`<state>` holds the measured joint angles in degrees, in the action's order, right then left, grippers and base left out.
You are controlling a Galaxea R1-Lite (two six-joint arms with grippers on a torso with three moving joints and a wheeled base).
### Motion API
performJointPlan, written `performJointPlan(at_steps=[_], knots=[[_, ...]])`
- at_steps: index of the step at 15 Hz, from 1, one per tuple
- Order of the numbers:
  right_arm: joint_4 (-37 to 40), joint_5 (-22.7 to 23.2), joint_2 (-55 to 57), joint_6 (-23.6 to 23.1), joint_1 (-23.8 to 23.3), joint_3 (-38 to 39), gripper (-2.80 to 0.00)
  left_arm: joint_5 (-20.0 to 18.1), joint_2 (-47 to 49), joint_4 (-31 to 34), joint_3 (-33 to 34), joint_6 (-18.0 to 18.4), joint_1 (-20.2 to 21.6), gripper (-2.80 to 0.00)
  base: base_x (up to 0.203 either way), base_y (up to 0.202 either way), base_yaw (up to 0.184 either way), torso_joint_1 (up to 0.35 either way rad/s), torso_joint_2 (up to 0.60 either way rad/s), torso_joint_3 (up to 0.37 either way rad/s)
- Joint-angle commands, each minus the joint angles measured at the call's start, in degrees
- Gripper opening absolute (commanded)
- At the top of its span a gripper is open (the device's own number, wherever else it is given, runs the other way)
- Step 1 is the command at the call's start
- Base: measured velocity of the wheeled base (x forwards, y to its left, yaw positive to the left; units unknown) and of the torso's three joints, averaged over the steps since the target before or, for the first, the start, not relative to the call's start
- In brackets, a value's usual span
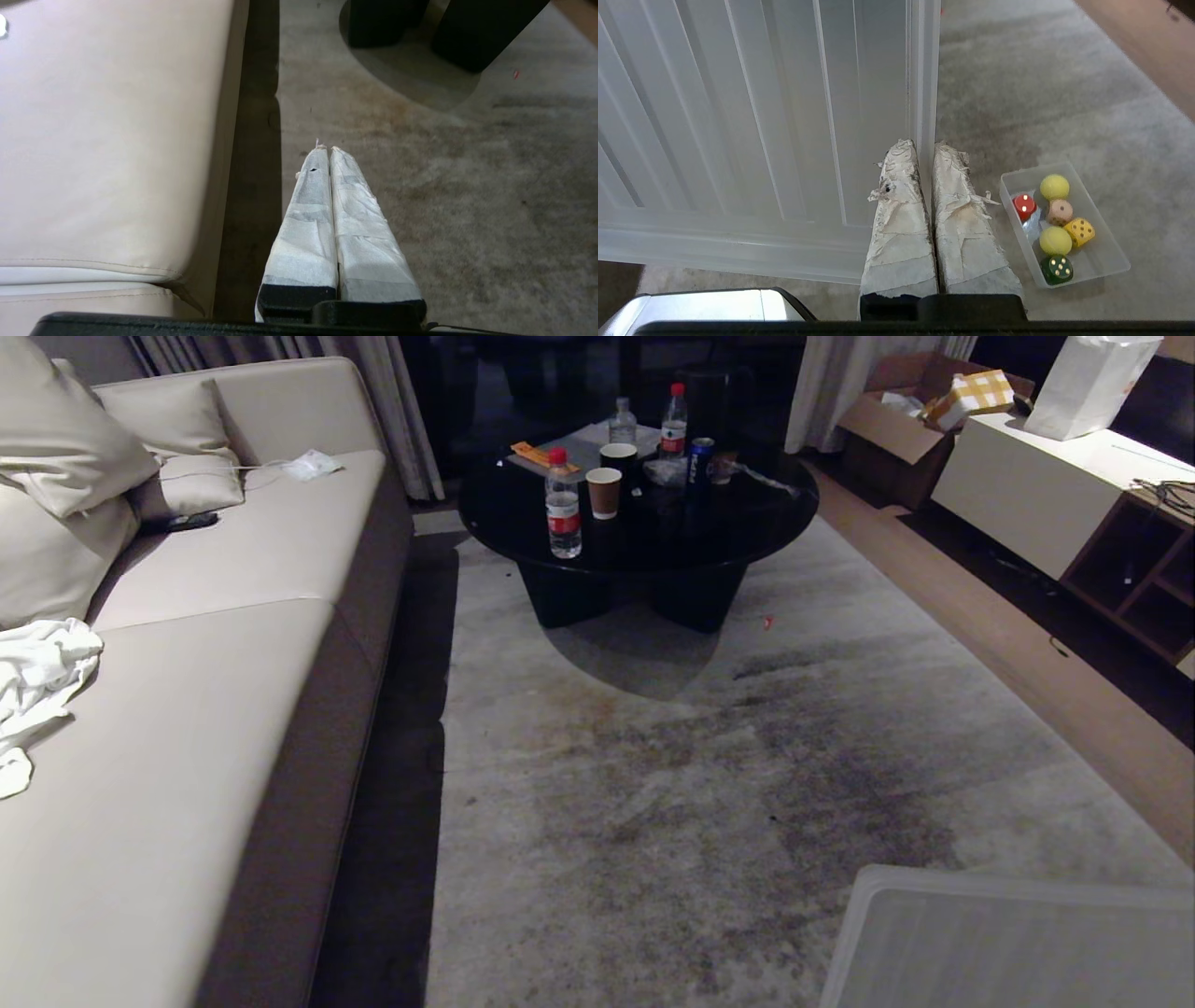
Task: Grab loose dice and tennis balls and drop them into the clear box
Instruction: Close the lid
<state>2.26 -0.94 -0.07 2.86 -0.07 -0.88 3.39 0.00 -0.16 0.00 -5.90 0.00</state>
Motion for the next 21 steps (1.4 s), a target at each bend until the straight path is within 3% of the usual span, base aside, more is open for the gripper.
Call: performJointPlan(at_steps=[1, 21], knots=[[0.03, -0.03, 0.01, 0.04, -0.01, 0.00, -2.80, 0.04, 0.09, -0.02, 0.09, -0.08, 0.00, -2.80, 0.000, 0.000, 0.000, 0.000, 0.00, -0.198], [0.03, -0.03, -0.01, 0.04, -0.01, 0.00, -2.80, 0.04, 0.09, -0.02, 0.09, -0.08, 0.00, -2.80, 0.000, 0.000, 0.000, 0.003, 0.00, -0.199]])
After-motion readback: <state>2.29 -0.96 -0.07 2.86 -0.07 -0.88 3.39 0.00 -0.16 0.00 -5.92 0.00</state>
